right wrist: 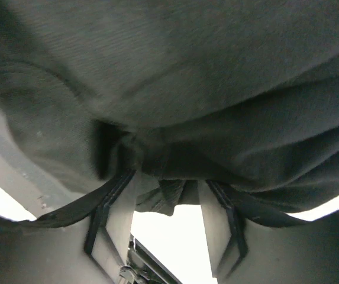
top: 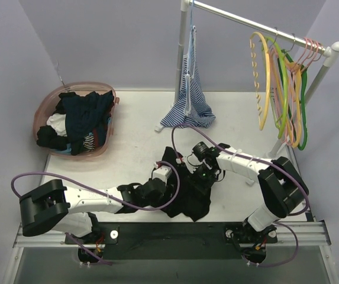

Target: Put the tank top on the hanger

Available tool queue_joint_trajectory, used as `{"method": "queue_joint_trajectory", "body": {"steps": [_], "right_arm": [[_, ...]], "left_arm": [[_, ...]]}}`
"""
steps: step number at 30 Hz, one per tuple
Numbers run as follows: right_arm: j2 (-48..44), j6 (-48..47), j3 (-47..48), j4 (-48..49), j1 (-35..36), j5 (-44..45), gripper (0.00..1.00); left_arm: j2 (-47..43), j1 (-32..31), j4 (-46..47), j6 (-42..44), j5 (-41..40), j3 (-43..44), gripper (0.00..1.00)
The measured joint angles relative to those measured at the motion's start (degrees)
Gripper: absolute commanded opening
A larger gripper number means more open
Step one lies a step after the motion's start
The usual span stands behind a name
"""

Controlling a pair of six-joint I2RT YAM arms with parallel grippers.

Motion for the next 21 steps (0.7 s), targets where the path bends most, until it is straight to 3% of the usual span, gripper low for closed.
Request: {"method": "queue_joint_trajectory", "body": {"steps": [4,5,6,7,12,21], "right_arm": [[1.4,0.2,0.2,0.0,0.1,1.8,0.16],[1.4,0.2,0.2,0.0,0.2,2.1,0.07],[1.4,0.2,0.3,0.0,0.4,2.4,0.03],[1.4,0.3,0.5,-0.2,0.5,2.8,0.00],[0.9,-1.2,4.0,-3.1,0.9,4.0,0.00],[-7.7,-10.5,22.7,-11.7,0.7,-0.6,0.00]], "left_arm": [[0.2,0.0,-0.1,-1.7,-2.7,0.4,0.45],[-0.1,0.0,-0.3,-2.0,-3.1,0.4,0.39],[-0.6,0.1,-0.4,-2.3,-3.5,0.4,0.26],[-1.6,0.2,-0.5,-2.5,-3.6,0.3,0.20],[-10.5,2.1,-1.3,-2.7,-3.7,-1.7,0.06],[-33.5,12.7,-12.1,0.3,-1.3,-2.0,0.00]]}}
